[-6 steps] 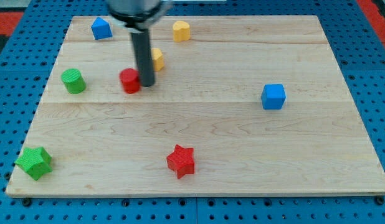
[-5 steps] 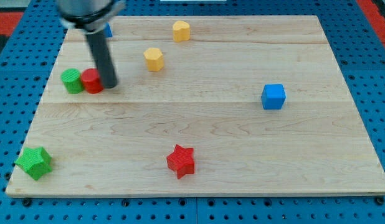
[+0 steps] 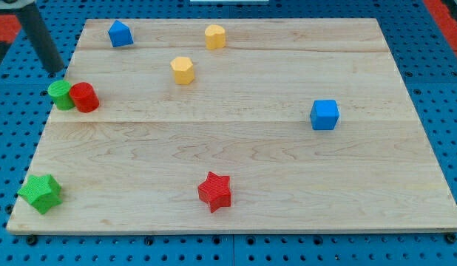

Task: Push green circle towards center right

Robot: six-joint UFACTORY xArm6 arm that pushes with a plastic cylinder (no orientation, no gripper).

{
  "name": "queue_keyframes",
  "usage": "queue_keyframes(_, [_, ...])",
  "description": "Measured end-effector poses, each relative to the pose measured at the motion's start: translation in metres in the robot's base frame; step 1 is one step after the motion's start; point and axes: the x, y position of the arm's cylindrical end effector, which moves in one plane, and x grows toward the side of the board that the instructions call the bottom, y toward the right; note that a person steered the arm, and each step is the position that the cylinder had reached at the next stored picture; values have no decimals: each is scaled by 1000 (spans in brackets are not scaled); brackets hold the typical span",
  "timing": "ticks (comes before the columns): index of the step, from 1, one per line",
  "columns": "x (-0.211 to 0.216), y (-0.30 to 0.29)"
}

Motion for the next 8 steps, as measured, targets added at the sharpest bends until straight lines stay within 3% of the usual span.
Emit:
queue_keyframes(1, [39, 1])
queue_keyframes(3, [76, 31])
queue_keyframes(7, [90, 41])
queue_keyframes(8, [72, 40])
